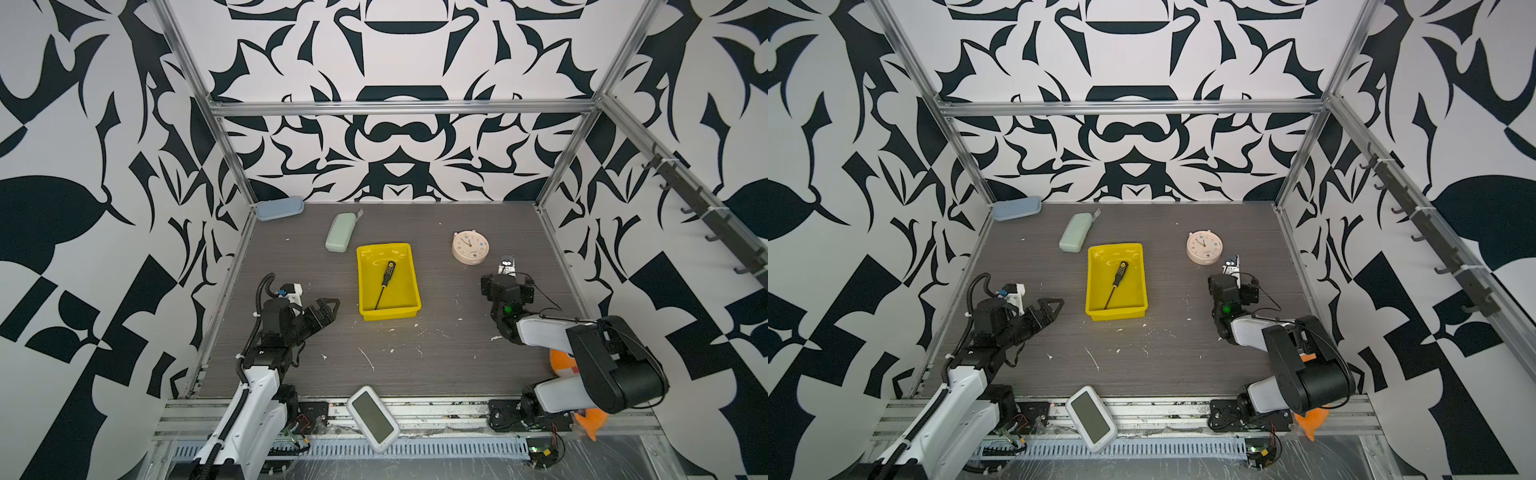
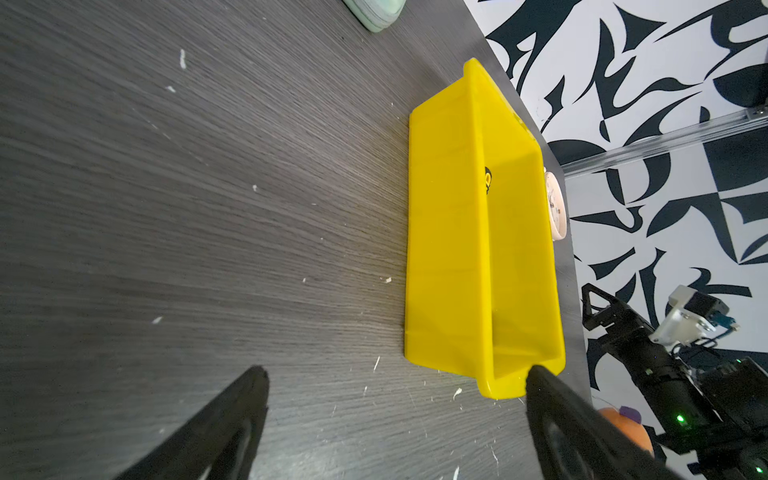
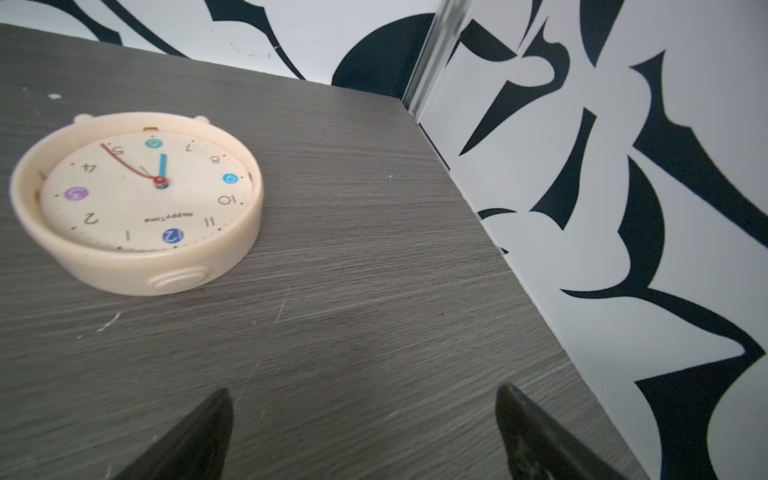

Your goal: Put the screwdriver in the bin

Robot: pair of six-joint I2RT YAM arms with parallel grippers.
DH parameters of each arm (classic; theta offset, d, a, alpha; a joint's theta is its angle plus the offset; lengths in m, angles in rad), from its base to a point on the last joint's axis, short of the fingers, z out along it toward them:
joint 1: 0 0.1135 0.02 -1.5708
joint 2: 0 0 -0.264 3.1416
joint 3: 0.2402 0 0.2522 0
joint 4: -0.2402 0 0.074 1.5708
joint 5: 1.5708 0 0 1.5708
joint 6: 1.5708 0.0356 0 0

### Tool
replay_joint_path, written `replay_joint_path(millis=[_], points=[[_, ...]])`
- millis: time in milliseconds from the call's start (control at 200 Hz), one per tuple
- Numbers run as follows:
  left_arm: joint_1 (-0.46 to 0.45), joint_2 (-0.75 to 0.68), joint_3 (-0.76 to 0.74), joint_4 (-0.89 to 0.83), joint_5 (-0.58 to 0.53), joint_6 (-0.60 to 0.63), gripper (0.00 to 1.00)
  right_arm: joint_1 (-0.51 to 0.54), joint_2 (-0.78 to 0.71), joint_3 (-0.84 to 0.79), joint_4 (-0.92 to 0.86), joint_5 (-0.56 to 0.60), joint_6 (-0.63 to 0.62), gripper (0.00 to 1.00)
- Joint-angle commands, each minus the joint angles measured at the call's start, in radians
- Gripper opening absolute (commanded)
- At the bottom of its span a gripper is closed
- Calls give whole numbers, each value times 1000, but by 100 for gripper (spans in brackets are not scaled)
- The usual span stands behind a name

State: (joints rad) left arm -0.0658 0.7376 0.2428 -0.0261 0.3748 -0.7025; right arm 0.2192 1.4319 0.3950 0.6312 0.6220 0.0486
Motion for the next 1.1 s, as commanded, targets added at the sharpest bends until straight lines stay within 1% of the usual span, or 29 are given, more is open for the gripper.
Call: replay_joint_path(millis=[0, 80, 115, 135, 170, 190, 205, 240, 260, 280, 320, 370, 440, 475, 515, 550, 605, 635, 665, 705, 735, 780, 815, 845, 890, 970, 1050, 1095], points=[[-2, 7, 4, 18, -43, -19, 99, -79, -1, 78, -78, -104, 84, 100], [-2, 22, 5, 17, -61, -31, 99, -109, 38, 114, -85, -217, 47, 100], [-2, 30, 8, 15, -67, -32, 99, -110, 52, 109, -63, -239, 25, 100], [-2, 34, 9, 13, -74, -32, 99, -109, 70, 78, -3, -256, 14, 100], [-2, 41, 19, 3, -90, -30, 99, -110, 105, -1, 211, -278, -21, 100], [-2, 45, 26, -3, -101, -28, 99, -109, 102, -38, 260, -291, -22, 100], [-2, 49, 32, -7, -107, -28, 99, -109, 106, -59, 285, -291, 3, 100], [-2, 56, 52, -21, -134, -16, 99, -110, 135, -100, 419, -252, -5, 100], [-2, 58, 68, -38, -156, -3, 99, -109, 143, -117, 462, -243, 0, 100], [-2, 61, 83, -54, -180, 9, 99, -109, 137, -120, 462, -239, 3, 100], [-2, 64, 123, -86, -234, 39, 99, -109, 117, -102, 393, -234, 10, 100], [-1, 65, 177, -126, -329, 67, 99, -106, 121, -58, 313, -220, 11, 100], [-2, 73, 250, -135, -466, 147, 99, -99, 132, -67, 352, -282, -24, 100], [-2, 84, 274, -122, -550, 192, 99, -99, 131, -52, 324, -295, -35, 100], [-2, 102, 286, -108, -671, 203, 99, -99, 122, -55, 312, -295, -31, 100], [-1, 118, 280, -76, -777, 205, 99, -99, 122, -53, 308, -295, -30, 100], [-1, 145, 252, 10, -899, 225, 99, -99, 130, -57, 326, -297, -36, 100], [-1, 163, 224, 77, -951, 244, 99, -99, 130, -58, 331, -296, -32, 100], [0, 180, 186, 172, -983, 301, 99, -98, 130, -55, 325, -297, -35, 100], [0, 210, 124, 341, -990, 409, 99, -99, 127, -53, 315, -296, -34, 100], [2, 239, 74, 496, -962, 496, 99, -99, 126, -53, 312, -298, -34, 100], [15, 293, 1, 695, -854, 615, 99, -98, 127, -54, 316, -297, -34, 100], [34, 343, -26, 796, -779, 643, 99, -98, 128, -53, 318, -297, -35, 100], [45, 382, -27, 826, -761, 628, 99, -99, 128, -53, 318, -297, -35, 100], [49, 443, 1, 814, -757, 617, 99, -99, 129, -53, 318, -296, -36, 100], [48, 546, 60, 798, -701, 645, 99, -99, 127, -53, 318, -297, -34, 100], [49, 647, 84, 870, -631, 657, 99, -98, 128, -54, 317, -297, -35, 100], [49, 693, 95, 905, -613, 661, 99, -99, 128, -52, 315, -297, -33, 100]])
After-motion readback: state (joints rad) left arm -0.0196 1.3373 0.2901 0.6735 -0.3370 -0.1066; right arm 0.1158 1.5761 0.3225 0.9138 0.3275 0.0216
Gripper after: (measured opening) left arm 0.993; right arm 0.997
